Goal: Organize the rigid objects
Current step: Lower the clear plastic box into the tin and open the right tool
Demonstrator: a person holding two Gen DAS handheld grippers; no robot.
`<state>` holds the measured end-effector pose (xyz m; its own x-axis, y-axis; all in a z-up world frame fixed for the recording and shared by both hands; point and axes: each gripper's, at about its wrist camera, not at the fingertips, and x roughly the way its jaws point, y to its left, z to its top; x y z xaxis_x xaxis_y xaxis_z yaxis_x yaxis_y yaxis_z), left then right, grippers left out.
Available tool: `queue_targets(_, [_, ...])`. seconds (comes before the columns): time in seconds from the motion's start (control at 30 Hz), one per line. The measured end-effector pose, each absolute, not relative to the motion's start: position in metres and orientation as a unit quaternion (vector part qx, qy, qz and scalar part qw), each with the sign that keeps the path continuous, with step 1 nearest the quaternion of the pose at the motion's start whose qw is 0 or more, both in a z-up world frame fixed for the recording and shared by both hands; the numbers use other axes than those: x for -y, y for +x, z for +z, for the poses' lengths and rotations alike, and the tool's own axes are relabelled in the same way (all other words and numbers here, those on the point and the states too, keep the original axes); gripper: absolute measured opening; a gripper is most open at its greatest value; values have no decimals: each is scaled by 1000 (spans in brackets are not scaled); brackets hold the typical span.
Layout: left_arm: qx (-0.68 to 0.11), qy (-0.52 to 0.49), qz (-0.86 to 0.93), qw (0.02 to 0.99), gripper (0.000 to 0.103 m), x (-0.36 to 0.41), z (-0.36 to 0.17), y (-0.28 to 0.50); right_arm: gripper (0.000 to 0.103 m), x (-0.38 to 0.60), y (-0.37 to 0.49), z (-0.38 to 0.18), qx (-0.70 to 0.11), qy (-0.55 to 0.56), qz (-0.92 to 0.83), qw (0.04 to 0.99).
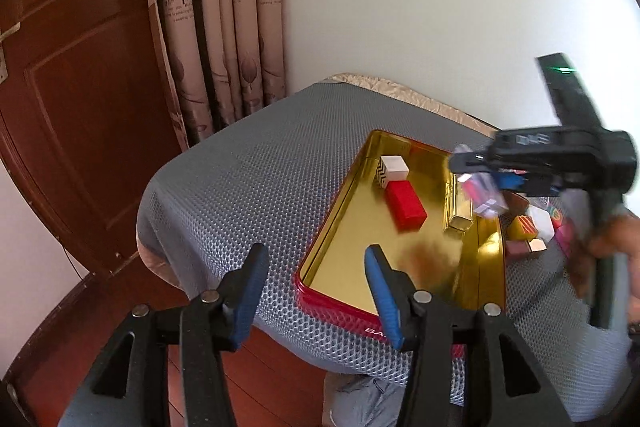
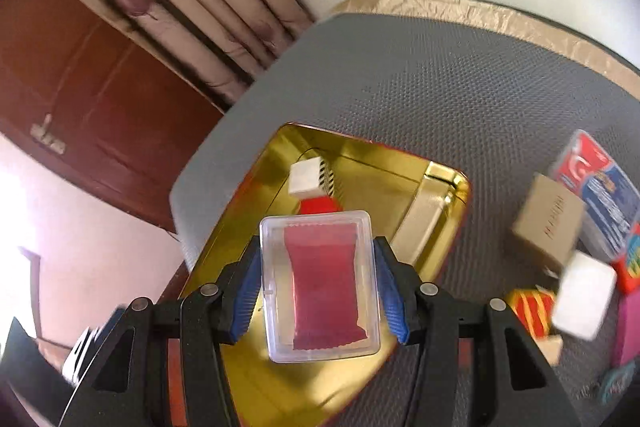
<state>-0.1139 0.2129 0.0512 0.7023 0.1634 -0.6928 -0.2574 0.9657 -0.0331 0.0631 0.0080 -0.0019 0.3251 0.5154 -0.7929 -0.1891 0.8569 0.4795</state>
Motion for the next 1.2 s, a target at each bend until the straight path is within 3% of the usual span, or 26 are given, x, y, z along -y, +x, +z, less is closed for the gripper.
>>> queue_targets(0.43, [-393,-73,109,910,51,-220,42,-106,51,-43,117,-34,-567,122,165,798])
queue_targets(0.7, [-402,-60,107,907,51,-215,38,-104,58,-32,110,-27,-534,158,174,812])
queue_targets(0.8, [-398,-52,106,910,51,-211,39,-104,58,-9,82,-4,-483,178,192,836])
queue_targets(0.97, [-383,-30,97,918,51,-199,44,-110,82,57,-11,18,-410,161,167,882])
queue_targets(1.2, [-362,25,4,932,51,-150,56,-121,82,192,-137,-23,-438,33,-43,898])
